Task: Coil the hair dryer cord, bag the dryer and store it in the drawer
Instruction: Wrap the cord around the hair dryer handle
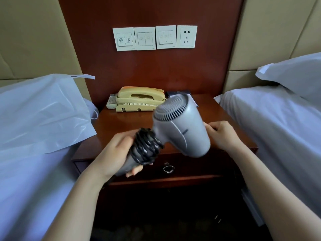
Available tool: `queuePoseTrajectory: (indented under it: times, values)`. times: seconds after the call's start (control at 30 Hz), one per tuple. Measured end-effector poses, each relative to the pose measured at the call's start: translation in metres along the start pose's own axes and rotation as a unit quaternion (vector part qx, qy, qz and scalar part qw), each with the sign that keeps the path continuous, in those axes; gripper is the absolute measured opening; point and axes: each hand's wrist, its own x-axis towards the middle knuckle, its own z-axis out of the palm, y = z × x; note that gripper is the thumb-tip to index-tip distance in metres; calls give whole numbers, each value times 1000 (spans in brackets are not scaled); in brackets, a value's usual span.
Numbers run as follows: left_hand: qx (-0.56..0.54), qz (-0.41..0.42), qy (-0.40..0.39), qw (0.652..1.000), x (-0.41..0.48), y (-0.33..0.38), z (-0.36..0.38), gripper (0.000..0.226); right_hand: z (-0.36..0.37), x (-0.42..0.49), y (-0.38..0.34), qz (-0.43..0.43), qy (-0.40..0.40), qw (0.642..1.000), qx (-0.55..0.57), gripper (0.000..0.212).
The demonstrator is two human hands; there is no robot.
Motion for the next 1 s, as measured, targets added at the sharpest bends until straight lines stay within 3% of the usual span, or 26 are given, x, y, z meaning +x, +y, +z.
queuePoseTrajectory:
  times: [0.2,0.33,0.43,0.5,0.57,0.7,0.77,0.9,1.0]
  values:
    - [-135,-47,179,973,10,-6,-12,39,14,-16,-11,-14,-142,985,-100,55]
    - [-230,-95,216,944,12,-8,-25,51,13,-29,-27,-56,-313,948,-32,50]
    - [-200,-102,236,945,12,-10,-23,48,17,-37,-45,-31,-414,909,41,41]
    - [-160,-93,248,951,14,-12,-16,44,20,-38,-52,-11,-440,889,127,39]
    - [-117,-81,255,956,15,-12,-7,40,23,-36,-57,6,-407,890,206,36]
    - [-88,-75,234,965,19,-12,7,36,26,-30,-59,89,-266,886,369,32]
    - [-101,-84,213,968,20,-11,13,37,27,-31,-61,123,-231,884,388,31]
    - [-168,-113,168,965,20,-9,23,42,37,-36,-60,7,-177,962,210,27]
    - [-200,-122,164,958,22,-9,22,47,37,-37,-55,-107,-162,980,46,24]
